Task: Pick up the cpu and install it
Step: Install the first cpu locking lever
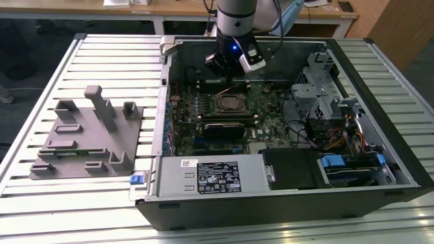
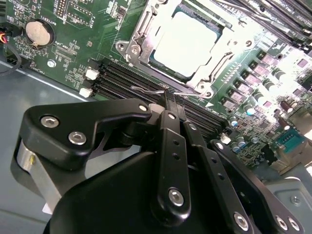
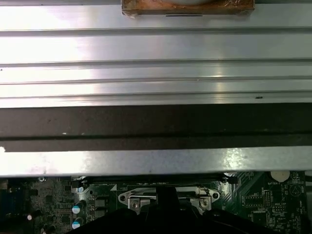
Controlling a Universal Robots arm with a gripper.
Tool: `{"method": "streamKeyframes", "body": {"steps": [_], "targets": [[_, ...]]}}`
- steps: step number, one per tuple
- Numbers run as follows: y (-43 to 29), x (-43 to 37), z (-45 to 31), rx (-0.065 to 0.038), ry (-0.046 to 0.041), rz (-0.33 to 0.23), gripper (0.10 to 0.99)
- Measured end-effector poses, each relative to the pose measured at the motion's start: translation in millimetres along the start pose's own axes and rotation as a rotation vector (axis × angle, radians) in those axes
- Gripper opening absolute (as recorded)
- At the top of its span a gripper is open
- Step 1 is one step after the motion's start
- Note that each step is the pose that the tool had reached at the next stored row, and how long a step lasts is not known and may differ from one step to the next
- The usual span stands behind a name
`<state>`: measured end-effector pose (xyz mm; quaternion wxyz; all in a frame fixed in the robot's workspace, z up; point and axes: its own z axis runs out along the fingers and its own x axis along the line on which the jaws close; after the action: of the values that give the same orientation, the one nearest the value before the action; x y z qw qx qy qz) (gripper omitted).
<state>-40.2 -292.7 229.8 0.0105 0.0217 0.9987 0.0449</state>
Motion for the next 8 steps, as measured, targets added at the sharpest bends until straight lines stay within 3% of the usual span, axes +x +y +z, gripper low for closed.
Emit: {"method": "streamKeyframes", "body": {"steps": [8], "targets": [[2.4, -3.9, 1.9, 0.000, 0.0000, 0.000, 0.118]]}}
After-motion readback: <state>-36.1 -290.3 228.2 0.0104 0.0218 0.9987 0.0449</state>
